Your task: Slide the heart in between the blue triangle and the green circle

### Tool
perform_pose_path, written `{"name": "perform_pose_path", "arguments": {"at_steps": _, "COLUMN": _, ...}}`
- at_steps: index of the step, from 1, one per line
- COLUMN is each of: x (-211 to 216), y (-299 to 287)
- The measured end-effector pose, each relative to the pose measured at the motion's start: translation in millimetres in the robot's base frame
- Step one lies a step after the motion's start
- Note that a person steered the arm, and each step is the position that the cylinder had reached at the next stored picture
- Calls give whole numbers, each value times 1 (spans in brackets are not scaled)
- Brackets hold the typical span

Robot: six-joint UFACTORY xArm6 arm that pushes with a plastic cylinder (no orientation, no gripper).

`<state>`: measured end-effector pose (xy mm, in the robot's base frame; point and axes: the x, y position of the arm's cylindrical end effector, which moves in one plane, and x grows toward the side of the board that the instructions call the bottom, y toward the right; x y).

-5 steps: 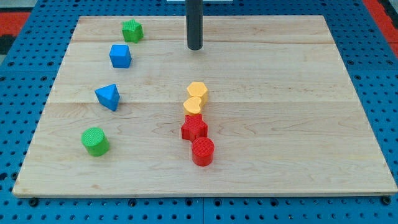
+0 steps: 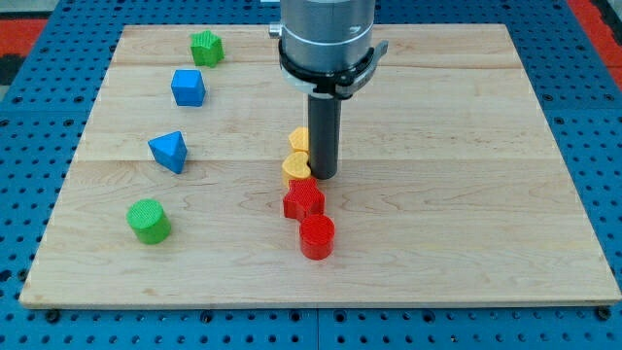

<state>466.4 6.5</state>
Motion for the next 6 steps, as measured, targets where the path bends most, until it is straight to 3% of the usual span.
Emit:
{"name": "perform_pose_path", "arguments": {"at_steps": 4, "x": -8, "y": -151}}
{"name": "perform_pose_path", "arguments": {"at_steps": 5, "x": -4, "y": -145}}
{"name": "perform_pose_path", "arguments": {"at_steps": 6, "x": -16, "y": -80}}
